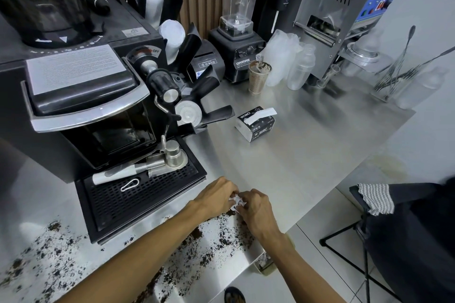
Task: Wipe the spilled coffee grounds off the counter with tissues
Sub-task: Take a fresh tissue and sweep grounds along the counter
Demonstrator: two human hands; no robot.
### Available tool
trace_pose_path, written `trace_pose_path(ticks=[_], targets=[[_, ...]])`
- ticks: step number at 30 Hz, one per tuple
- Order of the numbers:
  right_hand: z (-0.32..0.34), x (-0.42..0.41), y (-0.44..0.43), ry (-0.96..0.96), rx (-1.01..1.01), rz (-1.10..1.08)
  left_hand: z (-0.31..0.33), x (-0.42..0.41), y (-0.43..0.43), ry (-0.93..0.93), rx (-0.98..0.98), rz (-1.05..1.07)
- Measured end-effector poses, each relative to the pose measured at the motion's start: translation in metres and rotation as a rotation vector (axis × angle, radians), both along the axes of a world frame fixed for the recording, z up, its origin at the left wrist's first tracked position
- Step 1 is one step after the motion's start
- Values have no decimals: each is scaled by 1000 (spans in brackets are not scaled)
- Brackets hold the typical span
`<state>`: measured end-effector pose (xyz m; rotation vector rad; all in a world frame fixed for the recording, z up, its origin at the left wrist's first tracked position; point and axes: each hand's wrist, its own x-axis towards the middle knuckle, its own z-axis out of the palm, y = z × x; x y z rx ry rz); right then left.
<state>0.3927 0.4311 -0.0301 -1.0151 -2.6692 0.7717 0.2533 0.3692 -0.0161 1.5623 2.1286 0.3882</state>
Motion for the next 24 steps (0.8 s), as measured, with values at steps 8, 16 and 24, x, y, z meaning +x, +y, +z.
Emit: trace_pose_path(ticks=[8,16,24], targets=[[-2,2,11,-47,-44,87,3,0,4,-8,-10,3],[0,0,16,-72,-51,112,5,0,3,3,-37,34],[-1,-4,15,-66,-19,143,4,0,-1,12,-26,33]])
